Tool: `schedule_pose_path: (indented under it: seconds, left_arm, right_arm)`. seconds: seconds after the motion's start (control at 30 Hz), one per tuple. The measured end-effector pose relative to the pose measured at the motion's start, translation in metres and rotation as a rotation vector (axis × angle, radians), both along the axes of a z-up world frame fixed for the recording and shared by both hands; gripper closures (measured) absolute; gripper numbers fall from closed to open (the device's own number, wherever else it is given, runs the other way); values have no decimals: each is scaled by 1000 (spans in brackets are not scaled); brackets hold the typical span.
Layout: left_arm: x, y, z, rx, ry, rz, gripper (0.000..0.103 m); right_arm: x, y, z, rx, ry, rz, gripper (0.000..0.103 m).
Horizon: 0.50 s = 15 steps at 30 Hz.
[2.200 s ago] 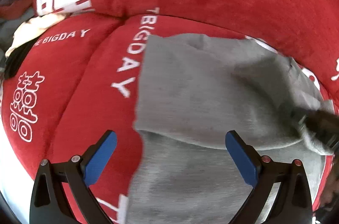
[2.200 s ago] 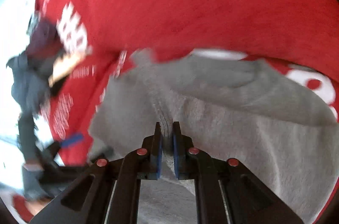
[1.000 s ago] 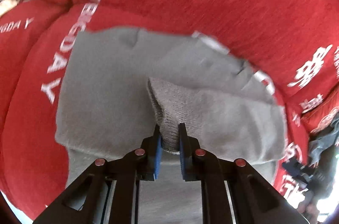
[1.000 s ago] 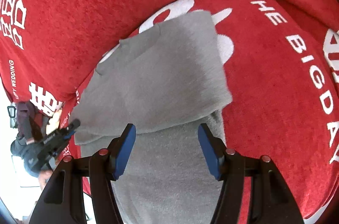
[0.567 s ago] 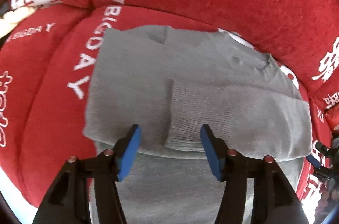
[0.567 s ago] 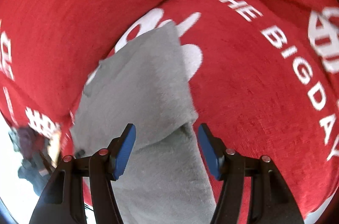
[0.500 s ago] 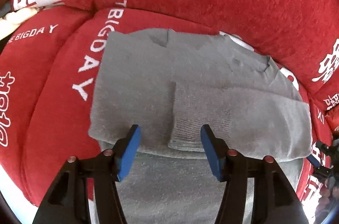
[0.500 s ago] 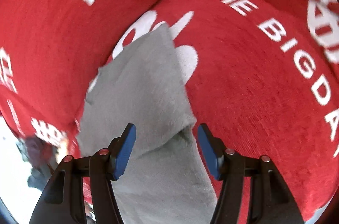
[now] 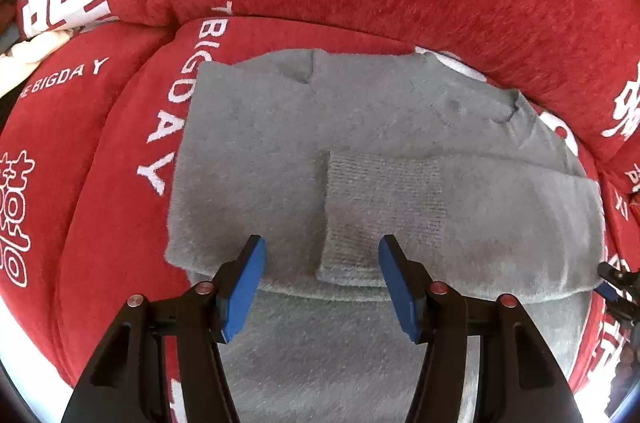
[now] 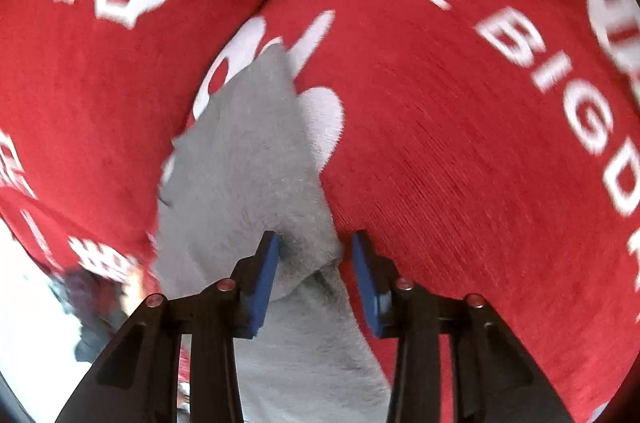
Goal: Fold small clothes
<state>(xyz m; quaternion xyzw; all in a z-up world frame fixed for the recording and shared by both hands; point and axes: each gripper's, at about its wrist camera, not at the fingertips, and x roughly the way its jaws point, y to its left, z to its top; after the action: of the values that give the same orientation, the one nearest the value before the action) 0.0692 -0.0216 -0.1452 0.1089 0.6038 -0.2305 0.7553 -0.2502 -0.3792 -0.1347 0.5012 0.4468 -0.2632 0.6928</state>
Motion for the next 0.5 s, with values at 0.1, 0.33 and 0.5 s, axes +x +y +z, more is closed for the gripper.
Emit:
schedule_pose_path:
  seconds: [0.1,0.33,0.5]
  left_arm:
    - [2,-1,-2,-46,72,-41,43]
    - [3,-9,-7,-116,137,-65,87]
    - [9,-1,9,-166,76,-71,87]
  right_arm:
    - [8,16,6,-56,55,81,60]
    - [10,34,11,-93,62,129,59]
    - [-3,23,23,-94,-15,31,59]
